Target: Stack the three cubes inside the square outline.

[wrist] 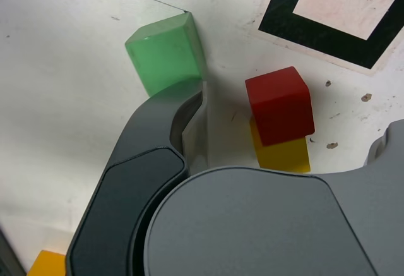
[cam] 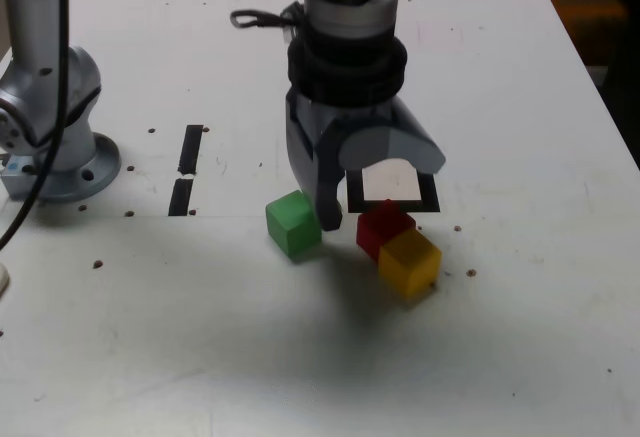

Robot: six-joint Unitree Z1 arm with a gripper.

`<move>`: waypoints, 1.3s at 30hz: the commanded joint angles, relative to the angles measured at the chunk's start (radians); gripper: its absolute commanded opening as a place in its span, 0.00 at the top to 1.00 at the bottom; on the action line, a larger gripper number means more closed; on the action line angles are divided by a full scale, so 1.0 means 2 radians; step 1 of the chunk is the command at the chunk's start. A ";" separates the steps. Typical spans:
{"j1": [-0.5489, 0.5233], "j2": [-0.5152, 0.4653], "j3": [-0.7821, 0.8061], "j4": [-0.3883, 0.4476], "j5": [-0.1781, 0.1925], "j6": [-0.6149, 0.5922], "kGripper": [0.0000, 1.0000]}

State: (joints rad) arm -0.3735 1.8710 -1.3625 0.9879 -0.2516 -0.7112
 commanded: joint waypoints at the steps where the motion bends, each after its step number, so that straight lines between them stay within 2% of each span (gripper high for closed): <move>1: 0.000 0.006 0.008 -0.017 0.000 0.005 0.01; 6: 0.000 0.015 0.017 -0.044 0.001 0.011 0.01; 18: 0.000 0.030 0.028 -0.058 0.001 0.017 0.02; 22: 0.000 0.040 0.020 -0.059 0.007 0.021 0.03; 29: -0.001 0.059 0.008 -0.054 0.017 0.038 0.09; 39: -0.003 0.070 -0.008 -0.037 0.028 0.026 0.19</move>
State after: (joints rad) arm -0.3783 2.0094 -1.3746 0.9125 -0.1979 -0.6584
